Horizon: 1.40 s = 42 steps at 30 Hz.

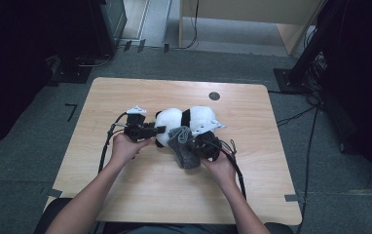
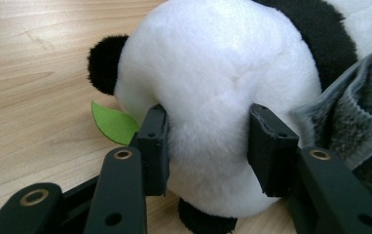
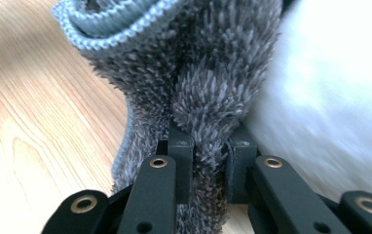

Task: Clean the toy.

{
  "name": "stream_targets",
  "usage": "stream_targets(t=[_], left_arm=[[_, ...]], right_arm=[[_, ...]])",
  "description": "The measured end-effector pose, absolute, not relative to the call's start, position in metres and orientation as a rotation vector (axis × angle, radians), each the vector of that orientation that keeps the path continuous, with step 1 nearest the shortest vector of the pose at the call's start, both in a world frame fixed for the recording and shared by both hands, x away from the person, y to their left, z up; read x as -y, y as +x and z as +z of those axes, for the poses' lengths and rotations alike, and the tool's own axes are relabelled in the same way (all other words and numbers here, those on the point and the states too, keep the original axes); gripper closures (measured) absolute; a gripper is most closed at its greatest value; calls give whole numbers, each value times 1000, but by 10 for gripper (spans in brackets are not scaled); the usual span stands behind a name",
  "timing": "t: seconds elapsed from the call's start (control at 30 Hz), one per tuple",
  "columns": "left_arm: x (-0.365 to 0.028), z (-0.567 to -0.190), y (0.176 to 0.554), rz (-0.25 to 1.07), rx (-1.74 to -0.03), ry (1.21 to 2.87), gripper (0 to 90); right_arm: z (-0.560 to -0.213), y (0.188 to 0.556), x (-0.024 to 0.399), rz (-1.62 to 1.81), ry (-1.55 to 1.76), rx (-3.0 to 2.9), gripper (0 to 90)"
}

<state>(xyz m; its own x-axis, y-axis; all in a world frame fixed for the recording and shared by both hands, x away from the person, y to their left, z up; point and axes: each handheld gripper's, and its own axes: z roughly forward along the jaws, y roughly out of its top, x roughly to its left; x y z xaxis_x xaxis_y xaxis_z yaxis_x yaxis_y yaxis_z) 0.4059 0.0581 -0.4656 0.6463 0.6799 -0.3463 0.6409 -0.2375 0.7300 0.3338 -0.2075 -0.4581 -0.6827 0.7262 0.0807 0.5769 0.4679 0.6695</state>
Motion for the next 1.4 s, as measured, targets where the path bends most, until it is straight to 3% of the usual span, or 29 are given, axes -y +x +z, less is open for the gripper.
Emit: stream_targets(t=[0.97, 1.17, 1.4], left_arm=[[-57, -466, 407, 47, -1041, 1934, 559], [-57, -465, 407, 46, -1044, 1933, 559], [-57, -465, 407, 43, -1048, 1930, 560]], right_arm=[[-440, 327, 310, 965, 1376, -2348, 780], [-415, 315, 298, 1114, 1185, -2398, 787], [-407, 317, 242, 1162, 982, -2495, 790]])
